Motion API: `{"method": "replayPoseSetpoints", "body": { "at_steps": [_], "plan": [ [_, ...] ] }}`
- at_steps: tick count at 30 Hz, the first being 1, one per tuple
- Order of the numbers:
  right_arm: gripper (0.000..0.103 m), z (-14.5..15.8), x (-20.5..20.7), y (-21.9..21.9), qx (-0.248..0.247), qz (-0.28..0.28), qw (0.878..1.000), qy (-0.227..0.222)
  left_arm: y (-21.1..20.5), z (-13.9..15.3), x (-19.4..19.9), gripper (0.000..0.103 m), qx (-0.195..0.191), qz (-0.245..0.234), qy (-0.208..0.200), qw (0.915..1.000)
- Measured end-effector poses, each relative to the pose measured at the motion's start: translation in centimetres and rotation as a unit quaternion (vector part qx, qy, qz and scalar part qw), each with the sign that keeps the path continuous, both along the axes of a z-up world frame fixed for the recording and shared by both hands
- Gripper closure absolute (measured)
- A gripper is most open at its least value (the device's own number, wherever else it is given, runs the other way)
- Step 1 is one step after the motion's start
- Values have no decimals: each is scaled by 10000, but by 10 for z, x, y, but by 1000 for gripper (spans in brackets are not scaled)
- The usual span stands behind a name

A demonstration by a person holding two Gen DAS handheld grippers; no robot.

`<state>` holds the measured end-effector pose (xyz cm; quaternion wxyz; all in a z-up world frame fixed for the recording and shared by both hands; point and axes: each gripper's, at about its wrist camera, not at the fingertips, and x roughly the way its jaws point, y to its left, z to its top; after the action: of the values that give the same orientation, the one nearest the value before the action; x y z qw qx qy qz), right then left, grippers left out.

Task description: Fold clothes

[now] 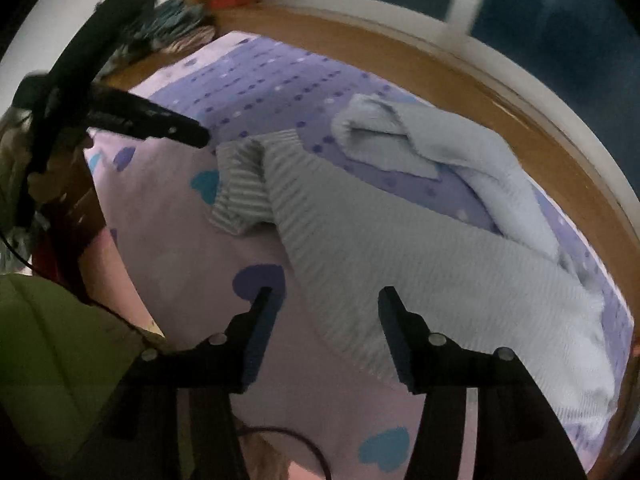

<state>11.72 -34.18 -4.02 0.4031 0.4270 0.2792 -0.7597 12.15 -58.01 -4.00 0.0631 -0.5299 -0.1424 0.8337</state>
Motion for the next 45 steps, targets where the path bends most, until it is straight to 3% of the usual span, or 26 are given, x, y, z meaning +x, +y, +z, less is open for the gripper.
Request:
{"method": "replayPoseSetpoints", "body": {
  "at_steps": [6,8,13,15,17,19,21,22,23,28,33,37,40,45],
  "plan": [
    [50,-16,-9,-13,-153,-56,9996,-209,6,-29,-20,74,0,235,-283,9993],
    [50,-19,-9,-15,-242,-90,9993,-265,10,-31,-25,56,132,319,-271,9990],
    [50,-30,-10,-19,-391,-184,9983,-389,26,-30,-31,49,-160,432,-225,9987],
    [50,-35,-12,-20,-383,-311,9978,-453,32,-30,-32,53,-365,416,-155,9983],
    [50,-38,-14,-21,-399,-472,9968,-499,35,-30,-31,91,-503,379,-95,9980],
    [52,-39,-17,-21,-418,-699,9955,-478,30,-31,-30,94,-346,448,-39,9984],
    [76,-40,-19,-21,-355,-955,9940,-391,22,-28,-28,95,-247,543,43,9982],
    [93,-40,-20,-21,-286,-1123,9927,-327,19,-25,-26,95,-237,586,90,9980],
    [96,-38,-21,-21,-275,-1241,9914,-298,14,-21,-24,95,-246,636,159,9975],
    [98,5,3,-29,-692,-965,9929,-42,-33,26,5,95,-557,1281,652,9881],
    [99,35,29,-59,-1319,-433,9891,-499,-96,55,42,95,-1174,2038,789,9687],
    [99,19,41,-102,-1355,-19,9865,-920,-141,54,64,95,-1631,2468,617,9533],
    [99,-5,47,-136,-947,255,9901,-1000,-160,37,70,94,-1371,2533,373,9569],
    [98,-44,31,-151,-599,-536,9849,-1533,-175,8,74,91,-1066,2598,-19,9598]
  ]
}}
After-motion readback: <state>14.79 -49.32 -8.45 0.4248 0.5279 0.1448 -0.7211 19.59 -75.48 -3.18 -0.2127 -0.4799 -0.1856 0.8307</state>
